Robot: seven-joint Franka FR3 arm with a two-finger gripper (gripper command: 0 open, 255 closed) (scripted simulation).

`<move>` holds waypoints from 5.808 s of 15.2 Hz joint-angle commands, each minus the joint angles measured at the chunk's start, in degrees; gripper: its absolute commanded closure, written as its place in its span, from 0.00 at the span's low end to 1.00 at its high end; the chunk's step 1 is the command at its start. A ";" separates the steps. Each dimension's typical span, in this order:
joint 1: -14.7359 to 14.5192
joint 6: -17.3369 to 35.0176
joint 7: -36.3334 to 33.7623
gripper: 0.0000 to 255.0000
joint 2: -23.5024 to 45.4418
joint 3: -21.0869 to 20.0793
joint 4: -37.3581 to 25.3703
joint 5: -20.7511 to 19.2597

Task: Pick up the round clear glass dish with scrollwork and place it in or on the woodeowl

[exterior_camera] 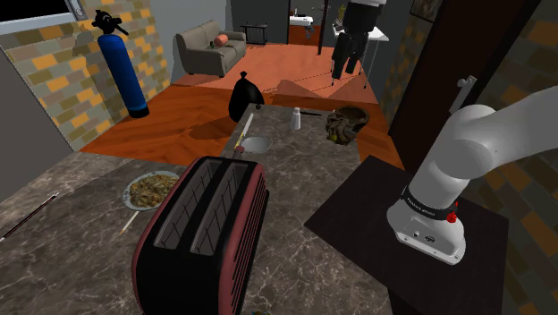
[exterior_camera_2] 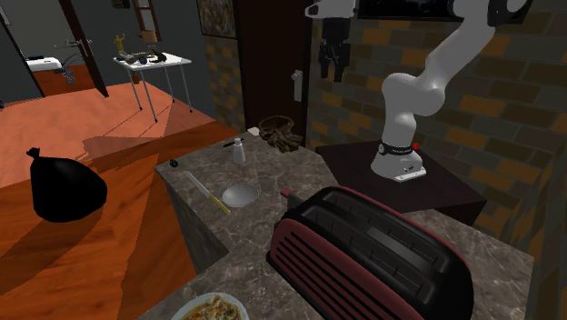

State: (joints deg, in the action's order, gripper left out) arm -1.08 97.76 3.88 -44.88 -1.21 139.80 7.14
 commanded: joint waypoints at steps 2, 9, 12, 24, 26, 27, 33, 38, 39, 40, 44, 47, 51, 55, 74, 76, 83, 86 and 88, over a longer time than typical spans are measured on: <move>-0.15 1.90 0.02 0.00 1.67 -0.37 0.30 0.12; -1.05 14.58 -0.06 0.00 15.01 -2.89 0.16 0.58; -1.32 19.47 -0.26 0.00 21.41 -3.90 -1.12 0.43; -2.28 33.76 -2.98 0.00 48.70 -6.84 -13.03 -3.57; -2.65 35.15 -3.69 0.00 53.31 -6.98 -16.01 -4.71; -2.87 35.73 -4.04 0.00 55.62 -6.99 -17.62 -5.30; -4.75 37.65 -5.83 0.00 69.44 -6.45 -28.77 -8.56; -5.33 39.43 -6.20 0.00 73.53 -6.11 -30.94 -9.27; -5.39 39.99 -6.25 0.00 74.07 -6.06 -30.91 -9.35; -5.44 40.55 -6.30 0.00 74.62 -6.01 -30.90 -9.43; -5.59 41.97 -6.43 0.00 76.07 -5.87 -30.92 -9.63; -5.59 41.97 -6.43 0.00 76.07 -5.87 -30.93 -9.63; -5.59 41.97 -6.43 1.00 76.06 -5.87 -30.92 -9.63; -5.59 41.97 -6.43 1.00 76.06 -5.87 -30.92 -9.63; -5.05 33.89 -6.00 1.00 68.76 -6.56 -31.73 -8.59; -5.00 32.66 -5.95 1.00 67.86 -6.64 -32.08 -8.45; -4.82 28.23 -5.78 1.00 64.94 -6.85 -33.60 -8.01; -4.76 26.28 -5.72 1.00 63.83 -6.92 -34.45 -7.84; -4.73 24.97 -5.69 1.00 63.14 -6.97 -35.07 -7.73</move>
State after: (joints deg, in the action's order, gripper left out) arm -5.81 123.47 -1.81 18.41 -8.16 105.31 -0.62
